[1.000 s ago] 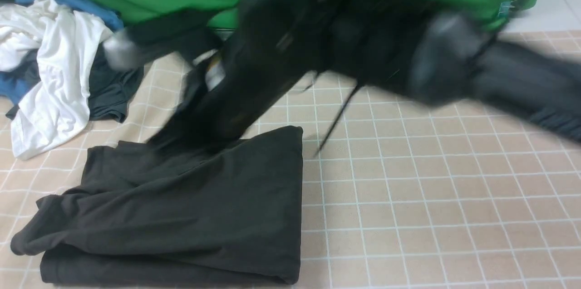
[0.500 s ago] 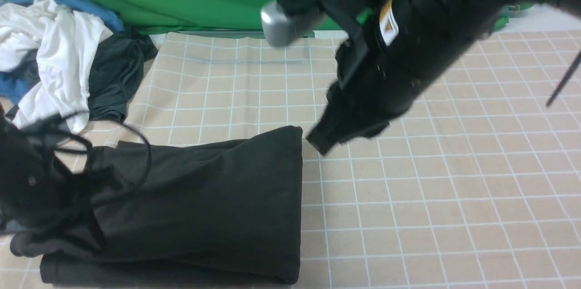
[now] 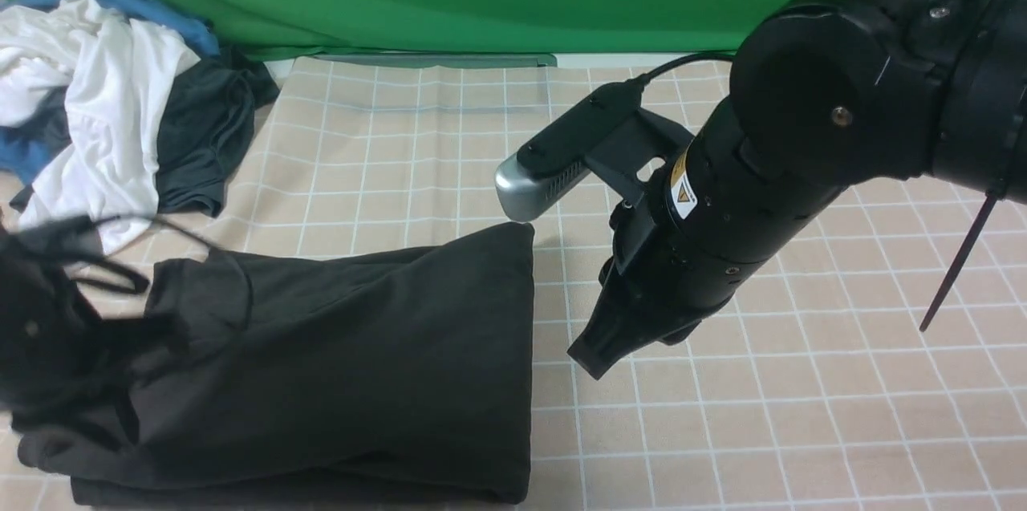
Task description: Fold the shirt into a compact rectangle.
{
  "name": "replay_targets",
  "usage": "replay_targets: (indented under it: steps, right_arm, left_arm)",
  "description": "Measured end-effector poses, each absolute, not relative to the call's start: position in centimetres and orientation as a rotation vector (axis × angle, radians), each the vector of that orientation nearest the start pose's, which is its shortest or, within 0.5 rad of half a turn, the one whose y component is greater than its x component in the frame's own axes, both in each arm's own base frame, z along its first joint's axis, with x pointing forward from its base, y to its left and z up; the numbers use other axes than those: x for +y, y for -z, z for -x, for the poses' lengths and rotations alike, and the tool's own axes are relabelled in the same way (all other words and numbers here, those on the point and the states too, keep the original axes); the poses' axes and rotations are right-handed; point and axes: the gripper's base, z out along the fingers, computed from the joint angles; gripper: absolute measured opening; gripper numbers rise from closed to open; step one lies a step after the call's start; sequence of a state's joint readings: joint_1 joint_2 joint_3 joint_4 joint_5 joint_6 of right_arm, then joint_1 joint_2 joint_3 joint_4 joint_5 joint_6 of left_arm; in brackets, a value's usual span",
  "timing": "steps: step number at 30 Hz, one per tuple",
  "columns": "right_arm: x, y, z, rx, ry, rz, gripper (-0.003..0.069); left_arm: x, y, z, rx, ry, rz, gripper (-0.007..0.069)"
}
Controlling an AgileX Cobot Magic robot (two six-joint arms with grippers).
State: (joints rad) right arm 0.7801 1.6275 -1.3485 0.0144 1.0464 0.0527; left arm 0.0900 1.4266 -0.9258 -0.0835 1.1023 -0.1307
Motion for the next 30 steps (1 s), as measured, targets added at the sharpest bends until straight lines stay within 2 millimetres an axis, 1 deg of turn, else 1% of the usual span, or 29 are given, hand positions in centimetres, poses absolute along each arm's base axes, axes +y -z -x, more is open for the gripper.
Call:
replay_targets:
  steps: [2, 5, 6, 10, 11, 12, 14, 17, 20, 22, 23, 25, 28, 30]
  right_arm:
    - [23.6, -29.1, -23.7, 2.652, -0.211, 1.002, 0.0025]
    - [23.6, -29.1, -23.7, 2.65, -0.212, 1.001, 0.0025]
    - [23.6, -29.1, -23.7, 2.65, -0.212, 1.001, 0.0025]
    - [23.6, -29.0, -23.5, 2.679, -0.224, 1.002, 0.0025]
    - [23.6, -29.0, -23.4, 2.682, -0.225, 1.002, 0.0025]
    - [23.6, -29.0, -23.4, 2.692, -0.229, 1.003, 0.0025]
    - [23.6, -29.0, -23.3, 2.699, -0.232, 1.005, 0.0025]
    - [23.6, -29.0, -23.2, 2.703, -0.24, 1.008, 0.0025]
    - [23.7, -29.0, -23.1, 2.703, -0.268, 1.016, 0.0025]
    - [23.8, -29.0, -23.1, 2.7, -0.278, 1.014, 0.0025]
    - [24.0, -28.9, -23.2, 2.7, -0.299, 1.005, 0.0025]
    - [24.3, -28.6, -23.3, 2.706, -0.32, 0.999, 0.0025]
    - [25.2, -27.4, -23.5, 2.723, -0.38, 1.018, 0.0025]
    - [25.9, -26.5, -23.7, 2.733, -0.396, 1.028, 0.0025]
  left_arm:
    - [1.6, -25.1, -24.9, 3.011, 0.113, 0.385, 0.0015]
    - [1.7, -25.4, -25.3, 2.979, 0.109, 0.381, 0.0015]
    - [1.7, -25.2, -25.3, 2.971, 0.107, 0.382, 0.0015]
    - [1.8, -22.4, -24.5, 2.998, 0.076, 0.425, 0.0015]
    - [1.8, -22.2, -24.5, 2.993, 0.074, 0.431, 0.0015]
    - [2.0, -21.0, -24.3, 3.001, 0.048, 0.448, 0.0015]
    - [2.2, -19.6, -24.0, 3.008, 0.01, 0.482, 0.0015]
    - [2.5, -19.1, -24.2, 3.019, -0.039, 0.471, 0.0015]
    - [3.0, -20.6, -24.8, 3.022, -0.128, 0.447, 0.0015]
    - [3.2, -21.6, -25.2, 3.021, -0.149, 0.458, 0.0015]
    - [3.3, -23.1, -25.8, 2.99, -0.154, 0.478, 0.0015]
    - [3.3, -25.0, -26.4, 2.942, -0.134, 0.49, 0.0015]
    - [3.0, -27.7, -26.9, 2.851, -0.064, 0.51, 0.0015]
    - [2.8, -28.7, -26.9, 2.811, -0.027, 0.516, 0.0015]
